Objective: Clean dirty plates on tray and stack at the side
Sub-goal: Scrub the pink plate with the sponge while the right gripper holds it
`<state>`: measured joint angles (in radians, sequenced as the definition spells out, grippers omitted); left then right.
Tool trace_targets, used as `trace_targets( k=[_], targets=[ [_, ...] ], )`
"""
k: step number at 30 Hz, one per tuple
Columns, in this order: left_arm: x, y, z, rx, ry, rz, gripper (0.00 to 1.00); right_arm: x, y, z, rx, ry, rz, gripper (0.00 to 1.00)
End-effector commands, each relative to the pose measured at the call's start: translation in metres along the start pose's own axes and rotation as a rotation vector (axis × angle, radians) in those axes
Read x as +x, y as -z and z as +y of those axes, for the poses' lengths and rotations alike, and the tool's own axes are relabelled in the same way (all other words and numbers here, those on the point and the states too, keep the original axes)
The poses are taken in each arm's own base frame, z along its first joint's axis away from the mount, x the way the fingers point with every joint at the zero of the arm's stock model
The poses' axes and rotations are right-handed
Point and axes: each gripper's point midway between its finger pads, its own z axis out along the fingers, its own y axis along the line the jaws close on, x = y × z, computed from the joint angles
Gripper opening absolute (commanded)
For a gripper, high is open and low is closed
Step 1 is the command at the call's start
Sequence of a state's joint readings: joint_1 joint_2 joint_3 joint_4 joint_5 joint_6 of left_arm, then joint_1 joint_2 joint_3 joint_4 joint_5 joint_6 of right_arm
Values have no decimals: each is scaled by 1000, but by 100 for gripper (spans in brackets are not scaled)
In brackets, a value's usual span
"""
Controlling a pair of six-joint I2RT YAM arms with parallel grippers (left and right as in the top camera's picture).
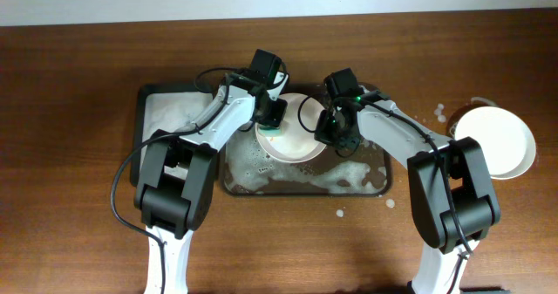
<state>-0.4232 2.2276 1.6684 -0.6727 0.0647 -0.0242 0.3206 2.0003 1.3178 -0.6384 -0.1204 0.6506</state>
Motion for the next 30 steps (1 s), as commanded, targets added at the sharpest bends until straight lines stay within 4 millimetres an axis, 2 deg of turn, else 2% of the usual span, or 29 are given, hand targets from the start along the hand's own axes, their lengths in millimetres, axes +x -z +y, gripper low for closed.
trace_targets(
  k=[1, 11, 17, 29, 30],
  targets=[
    [42, -33, 1, 24, 31, 142, 0, 3, -7, -6, 38, 14, 5, 4],
    [24, -32, -14, 116, 22, 73, 0, 3, -7, -6, 38, 14, 5, 4],
    [14, -33, -14, 120, 18, 34, 0, 3, -7, -6, 38, 14, 5, 4],
    [21, -32, -16, 131, 21, 62, 0, 1, -7, -5, 33, 15, -2, 4],
    [21, -31, -21, 160, -1, 62, 0, 1, -7, -4, 32, 15, -3, 4]
  ],
)
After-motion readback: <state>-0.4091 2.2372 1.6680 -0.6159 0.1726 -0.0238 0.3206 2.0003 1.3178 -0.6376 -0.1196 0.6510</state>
